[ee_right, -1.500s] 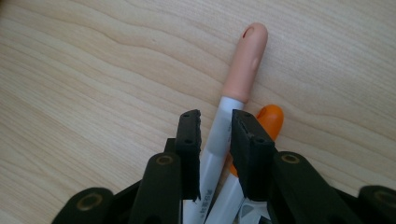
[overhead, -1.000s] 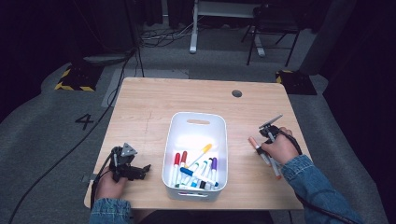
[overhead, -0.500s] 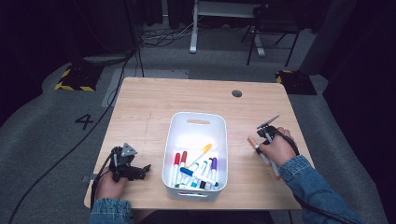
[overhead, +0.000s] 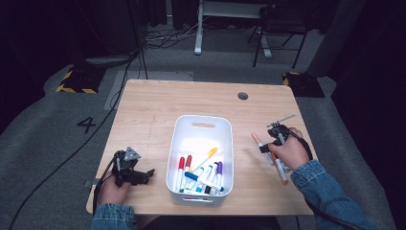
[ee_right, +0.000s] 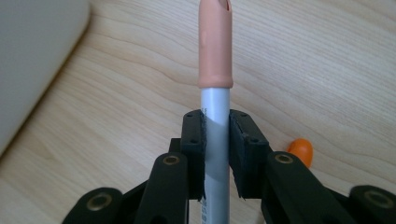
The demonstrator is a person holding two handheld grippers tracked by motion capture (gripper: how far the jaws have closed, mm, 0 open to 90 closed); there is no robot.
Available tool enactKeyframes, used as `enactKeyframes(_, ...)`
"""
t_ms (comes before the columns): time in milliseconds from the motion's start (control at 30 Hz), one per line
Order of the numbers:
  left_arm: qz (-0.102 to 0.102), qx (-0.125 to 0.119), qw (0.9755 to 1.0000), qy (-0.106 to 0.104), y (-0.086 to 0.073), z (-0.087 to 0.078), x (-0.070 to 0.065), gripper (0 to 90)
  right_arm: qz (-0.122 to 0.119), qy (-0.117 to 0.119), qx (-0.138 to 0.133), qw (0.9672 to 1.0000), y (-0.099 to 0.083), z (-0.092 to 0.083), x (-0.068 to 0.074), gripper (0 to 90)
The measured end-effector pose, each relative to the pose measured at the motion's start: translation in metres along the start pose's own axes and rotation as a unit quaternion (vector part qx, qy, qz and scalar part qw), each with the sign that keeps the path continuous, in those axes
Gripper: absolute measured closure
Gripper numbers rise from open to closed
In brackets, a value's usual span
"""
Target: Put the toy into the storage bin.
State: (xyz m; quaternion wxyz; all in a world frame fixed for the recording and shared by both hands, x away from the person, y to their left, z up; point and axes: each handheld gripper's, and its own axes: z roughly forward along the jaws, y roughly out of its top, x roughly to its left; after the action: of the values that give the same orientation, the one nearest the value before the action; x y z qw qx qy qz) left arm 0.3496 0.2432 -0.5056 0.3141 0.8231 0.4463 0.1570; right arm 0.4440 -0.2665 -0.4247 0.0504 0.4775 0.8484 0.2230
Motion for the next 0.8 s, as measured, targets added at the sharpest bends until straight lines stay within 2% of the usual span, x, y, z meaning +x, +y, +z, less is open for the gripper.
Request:
enactKeyframes(333, 0.000, 0.000, 1.0000, 0.001, 0.000, 0.000, 0.000, 0.0, -0.035, 0.033, -0.044, 0.9979, 0.007, -0.030, 0.019, 77.3)
enactKeyframes(500, -0.002, 0.000, 1.0000, 0.004, 0.000, 0.000, -0.001, 0.0, -0.048, 0.051, -0.072, 0.9950, 0.010, -0.044, 0.031, 77.3)
enactKeyframes(800, -0.002, 0.001, 1.0000, 0.004, 0.000, -0.001, -0.001, 0.0, -0.086, 0.075, -0.092, 0.9892, 0.017, -0.063, 0.056, 77.3)
